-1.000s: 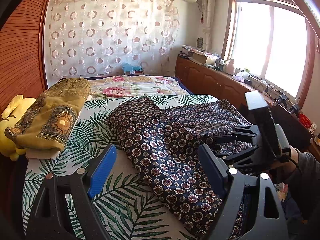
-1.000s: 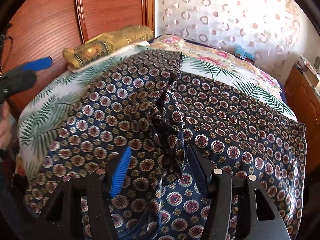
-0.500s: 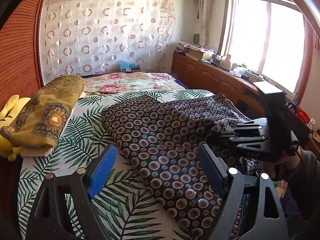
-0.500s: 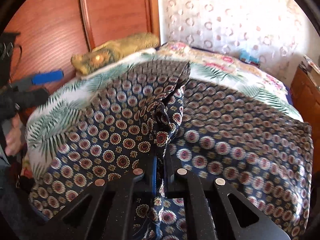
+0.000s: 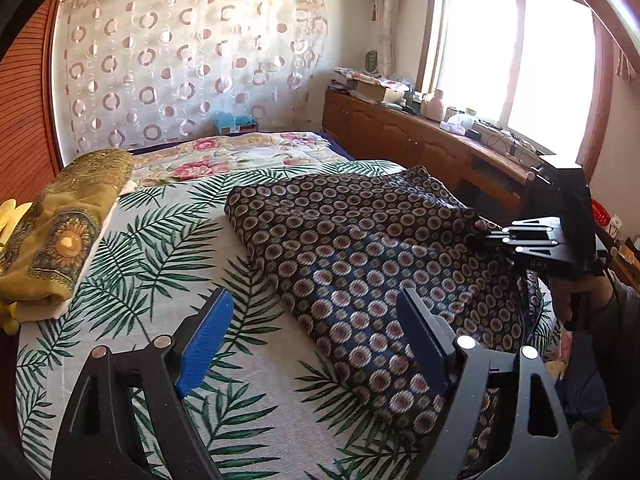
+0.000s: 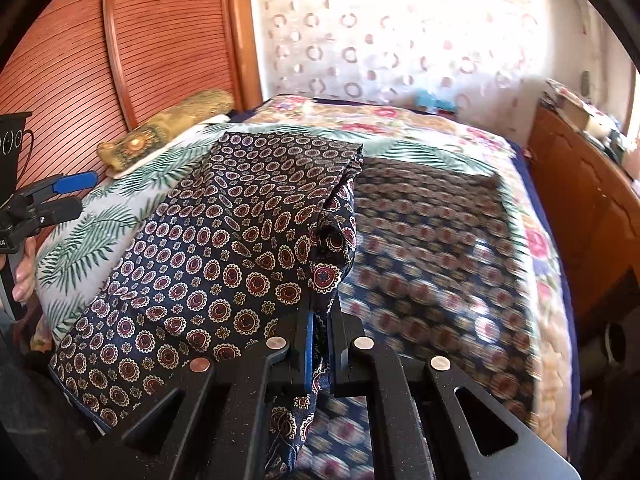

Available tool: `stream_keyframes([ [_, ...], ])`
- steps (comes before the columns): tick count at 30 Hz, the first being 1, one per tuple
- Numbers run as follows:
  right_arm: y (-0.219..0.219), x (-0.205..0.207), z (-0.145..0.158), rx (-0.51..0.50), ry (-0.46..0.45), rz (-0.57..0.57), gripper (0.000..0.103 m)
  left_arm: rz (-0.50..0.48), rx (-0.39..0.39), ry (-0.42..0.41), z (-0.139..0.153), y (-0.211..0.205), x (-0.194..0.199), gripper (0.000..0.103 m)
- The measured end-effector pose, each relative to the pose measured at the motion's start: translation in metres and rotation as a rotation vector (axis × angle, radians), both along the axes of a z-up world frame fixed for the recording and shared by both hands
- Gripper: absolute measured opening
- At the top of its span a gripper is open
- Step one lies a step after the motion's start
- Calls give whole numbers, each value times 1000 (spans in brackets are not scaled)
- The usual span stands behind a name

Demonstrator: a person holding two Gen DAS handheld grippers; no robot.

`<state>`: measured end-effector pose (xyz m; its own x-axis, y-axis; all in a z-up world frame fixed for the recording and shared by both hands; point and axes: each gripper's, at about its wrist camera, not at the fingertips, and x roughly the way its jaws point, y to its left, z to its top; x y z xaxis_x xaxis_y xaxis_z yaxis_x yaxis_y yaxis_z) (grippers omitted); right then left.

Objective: Fold small clothes

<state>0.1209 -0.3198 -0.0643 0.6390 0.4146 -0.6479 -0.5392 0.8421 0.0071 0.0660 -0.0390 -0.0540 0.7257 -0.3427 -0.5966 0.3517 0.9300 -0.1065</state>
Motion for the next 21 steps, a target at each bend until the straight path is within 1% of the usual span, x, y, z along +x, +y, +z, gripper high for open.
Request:
stream_keyframes([
  [5, -34, -22, 24, 9, -41, -65, 4, -27, 7, 13, -3, -12, 0, 84],
  [8, -47, -32, 31, -4, -66, -115, 4, -41, 11, 22, -5, -16, 0, 84],
  [11, -62, -39, 30, -15, -65, -161, 4, -52, 9, 31, -7, -20, 2, 84],
  [14, -74, -42, 24, -32, -31, -195, 5, -63, 4, 43, -10, -23, 6, 84],
  [15, -74, -43, 18, -30, -4, -193, 5, -67, 4, 49, -11, -25, 8, 84],
  [16, -71, -43, 15, -38, 3, -193, 5, -68, 5, 54, -13, -26, 10, 84],
  [19, -65, -50, 12, -62, -6, -202, 5, -66, 6, 68, -17, -29, 18, 84],
  [21, -65, -54, 15, -42, -12, -207, 5, -71, 1, 78, -18, -29, 24, 84],
])
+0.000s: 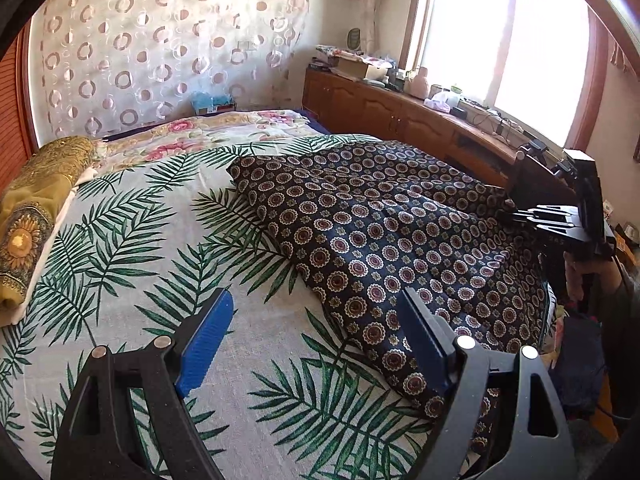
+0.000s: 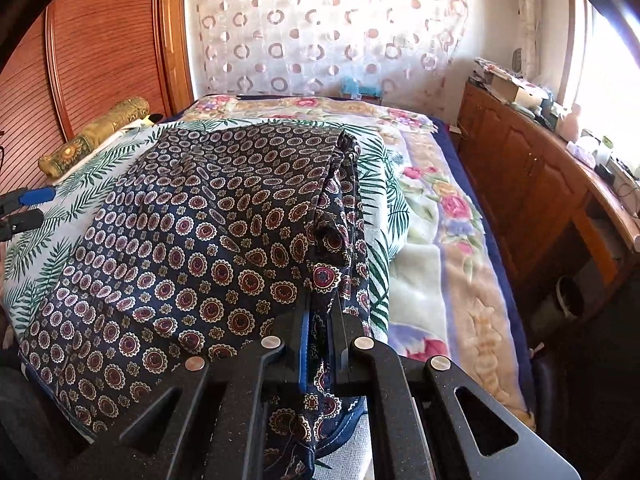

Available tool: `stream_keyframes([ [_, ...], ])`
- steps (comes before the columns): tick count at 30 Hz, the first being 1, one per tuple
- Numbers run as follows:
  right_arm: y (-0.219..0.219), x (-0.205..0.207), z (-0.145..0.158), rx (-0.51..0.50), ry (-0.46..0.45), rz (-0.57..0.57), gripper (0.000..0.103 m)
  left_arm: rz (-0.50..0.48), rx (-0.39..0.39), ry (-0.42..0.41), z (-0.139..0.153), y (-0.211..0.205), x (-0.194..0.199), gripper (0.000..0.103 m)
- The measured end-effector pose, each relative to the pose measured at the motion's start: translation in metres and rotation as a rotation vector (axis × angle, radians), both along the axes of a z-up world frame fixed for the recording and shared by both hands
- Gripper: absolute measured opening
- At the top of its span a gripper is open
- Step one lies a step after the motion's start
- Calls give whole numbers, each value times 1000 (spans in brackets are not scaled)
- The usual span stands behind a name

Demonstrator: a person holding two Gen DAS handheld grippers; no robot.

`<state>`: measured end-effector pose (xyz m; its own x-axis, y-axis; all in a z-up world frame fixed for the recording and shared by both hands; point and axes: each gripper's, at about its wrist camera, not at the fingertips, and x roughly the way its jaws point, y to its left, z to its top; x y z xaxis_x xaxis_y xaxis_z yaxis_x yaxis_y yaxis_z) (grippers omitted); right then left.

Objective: Fold small clothes

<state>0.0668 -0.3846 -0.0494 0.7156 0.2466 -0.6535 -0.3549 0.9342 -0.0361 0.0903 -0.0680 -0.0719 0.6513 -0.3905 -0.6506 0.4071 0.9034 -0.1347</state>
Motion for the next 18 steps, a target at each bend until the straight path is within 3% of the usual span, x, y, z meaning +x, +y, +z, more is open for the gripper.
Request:
stream_keyframes([
  [2, -3, -3, 2, 2, -6, -15, 14, -4, 0, 5, 0, -2, 5, 84],
  [4, -6, -6, 5, -9, -13, -47, 34, -10, 3, 0, 2, -5, 9, 84],
  [6, -19, -8, 6, 13, -10, -73, 47, -20, 1, 4, 3, -8, 15, 82],
  [11, -26, -13, 1, 41, 3, -80, 49, -34, 11, 49, -2, -18, 38, 58],
  [18, -34, -27, -7, 58, 37, -75, 54, 3, -4, 134, -17, -24, 71, 53],
])
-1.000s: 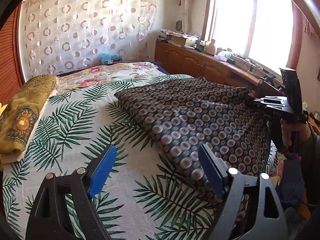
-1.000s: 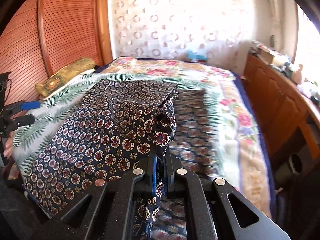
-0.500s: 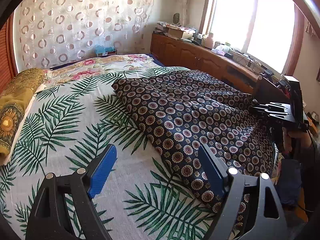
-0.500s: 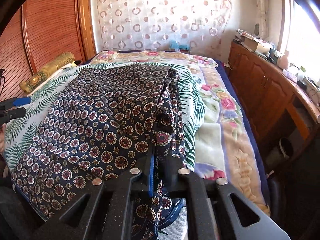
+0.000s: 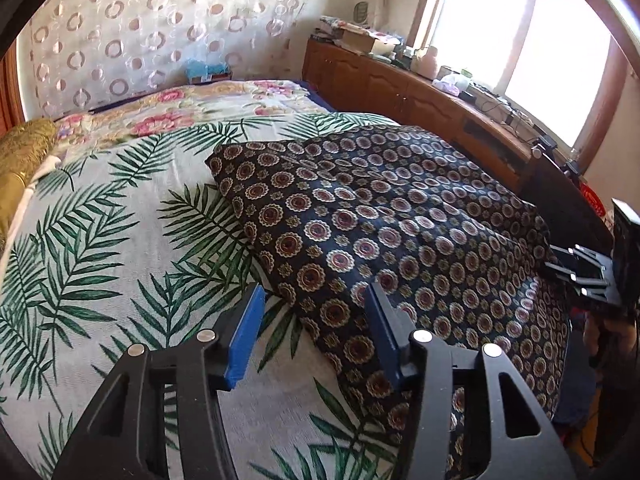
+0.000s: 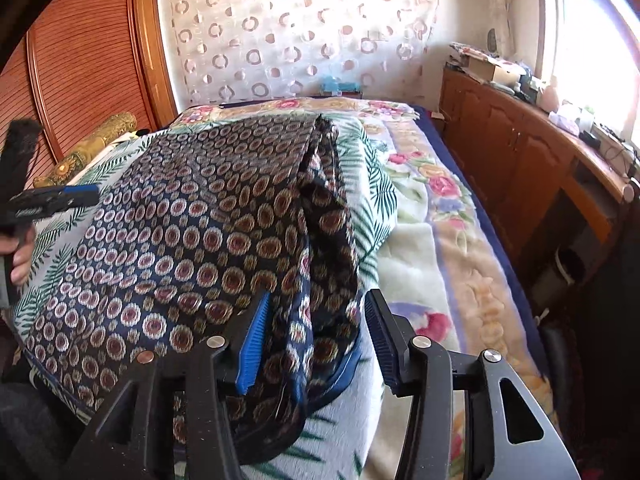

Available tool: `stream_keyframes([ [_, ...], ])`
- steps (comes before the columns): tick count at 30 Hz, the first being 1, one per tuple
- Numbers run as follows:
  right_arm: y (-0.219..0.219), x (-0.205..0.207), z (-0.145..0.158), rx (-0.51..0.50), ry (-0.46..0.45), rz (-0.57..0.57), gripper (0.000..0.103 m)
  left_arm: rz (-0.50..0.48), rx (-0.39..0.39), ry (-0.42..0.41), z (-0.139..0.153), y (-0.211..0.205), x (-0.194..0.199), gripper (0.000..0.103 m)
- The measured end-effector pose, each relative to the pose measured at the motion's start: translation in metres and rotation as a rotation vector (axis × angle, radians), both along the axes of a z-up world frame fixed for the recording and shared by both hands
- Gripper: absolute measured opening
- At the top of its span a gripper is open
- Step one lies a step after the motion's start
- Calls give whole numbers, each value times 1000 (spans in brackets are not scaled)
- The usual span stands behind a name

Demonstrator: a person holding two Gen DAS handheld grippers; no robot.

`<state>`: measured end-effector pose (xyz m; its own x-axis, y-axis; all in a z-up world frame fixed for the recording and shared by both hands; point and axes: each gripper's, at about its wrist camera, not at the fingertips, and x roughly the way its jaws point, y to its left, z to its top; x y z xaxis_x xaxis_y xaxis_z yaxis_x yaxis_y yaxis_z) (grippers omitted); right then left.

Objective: Fold small clothes

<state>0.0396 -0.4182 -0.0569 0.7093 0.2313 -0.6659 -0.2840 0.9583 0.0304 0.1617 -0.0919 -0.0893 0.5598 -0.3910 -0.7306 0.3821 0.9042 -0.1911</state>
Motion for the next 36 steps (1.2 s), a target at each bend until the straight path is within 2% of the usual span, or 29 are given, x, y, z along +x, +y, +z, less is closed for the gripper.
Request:
stream_keyframes([
  [2, -5, -2, -4, 0, 7, -9, 57, 11, -7, 16, -4, 0, 4, 53],
  [7, -7, -8, -9, 22, 19, 12, 58, 23, -6, 44, -11, -1, 8, 53],
  [15, -13, -11, -8, 38, 22, 28, 58, 28, -11, 36, -13, -3, 6, 53],
  [16, -13, -12, -9, 39, 22, 30, 58, 23, -17, 33, -13, -4, 5, 51],
  [17, -12, -12, -9, 38, 20, 32, 58, 18, -21, 34, -13, -4, 6, 39],
  [18, -11, -12, -10, 38, 19, 35, 57, 11, -26, 41, -14, -5, 6, 34],
  [20, -7, -12, -12, 40, 17, 49, 51, 3, -36, 50, -14, -5, 6, 23],
  [21, -7, -12, -11, 43, 18, 56, 45, 0, -39, 52, -14, -6, 6, 21],
  [23, -6, -13, -11, 52, 22, 75, 31, -7, -55, 64, -14, -5, 7, 8],
  [25, -5, -11, -12, 82, 37, 106, 8, -12, -74, 67, -13, -4, 8, 5],
  [36, 23, -19, 2, 130, -13, 180, 5, 28, -45, -43, 36, 22, 6, 4],
])
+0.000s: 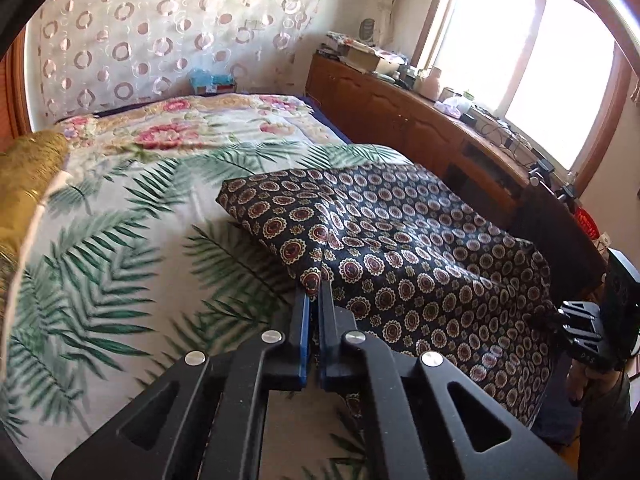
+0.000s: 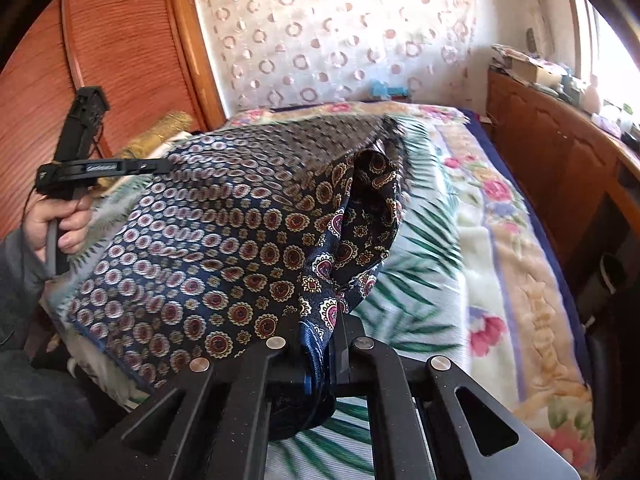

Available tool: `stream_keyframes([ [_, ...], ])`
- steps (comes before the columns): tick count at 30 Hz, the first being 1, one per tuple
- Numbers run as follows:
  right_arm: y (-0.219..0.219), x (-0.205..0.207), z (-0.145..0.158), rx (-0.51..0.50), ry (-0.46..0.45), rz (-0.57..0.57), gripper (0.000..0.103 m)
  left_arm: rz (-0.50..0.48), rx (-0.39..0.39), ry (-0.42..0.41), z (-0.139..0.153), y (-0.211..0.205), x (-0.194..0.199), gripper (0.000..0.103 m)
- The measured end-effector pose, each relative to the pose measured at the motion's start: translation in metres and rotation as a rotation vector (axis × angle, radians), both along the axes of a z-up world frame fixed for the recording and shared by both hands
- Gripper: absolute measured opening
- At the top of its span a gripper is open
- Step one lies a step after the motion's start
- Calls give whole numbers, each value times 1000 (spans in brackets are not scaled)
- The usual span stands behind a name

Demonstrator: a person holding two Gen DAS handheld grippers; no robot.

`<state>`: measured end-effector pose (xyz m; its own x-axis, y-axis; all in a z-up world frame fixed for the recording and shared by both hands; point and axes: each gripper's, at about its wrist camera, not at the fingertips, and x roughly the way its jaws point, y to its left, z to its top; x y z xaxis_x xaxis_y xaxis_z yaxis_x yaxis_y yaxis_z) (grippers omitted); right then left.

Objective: Fold small clothes

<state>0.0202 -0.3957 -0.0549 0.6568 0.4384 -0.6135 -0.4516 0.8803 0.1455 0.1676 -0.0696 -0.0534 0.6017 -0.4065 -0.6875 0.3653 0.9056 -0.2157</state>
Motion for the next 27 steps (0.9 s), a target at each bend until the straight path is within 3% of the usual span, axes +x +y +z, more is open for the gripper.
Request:
stream_keyframes([
  [9, 63, -6, 9, 48, -25, 113, 5, 86, 99, -19, 21, 49, -6, 4],
  [16, 89, 6, 3, -7, -36, 121, 5, 121, 112, 25, -2, 71, -11, 4],
  [18, 86, 7, 4, -20, -34, 94, 15, 112, 98, 27, -7, 70, -15, 6],
  [21, 82, 9, 15, -43, -43, 67, 33, 96, 58, 5, -5, 72, -25, 27],
  [22, 83, 10, 19, -46, -53, 59, 38, 91, 46, -3, -3, 73, -28, 39],
  [25, 75, 13, 35, -42, -91, 37, 39, 79, 34, -29, 3, 73, -38, 55],
  [26, 74, 17, 40, -36, -101, 31, 39, 80, 36, -34, 5, 74, -40, 68],
  [27, 74, 16, 42, -33, -108, 33, 39, 81, 33, -46, 7, 73, -43, 75],
])
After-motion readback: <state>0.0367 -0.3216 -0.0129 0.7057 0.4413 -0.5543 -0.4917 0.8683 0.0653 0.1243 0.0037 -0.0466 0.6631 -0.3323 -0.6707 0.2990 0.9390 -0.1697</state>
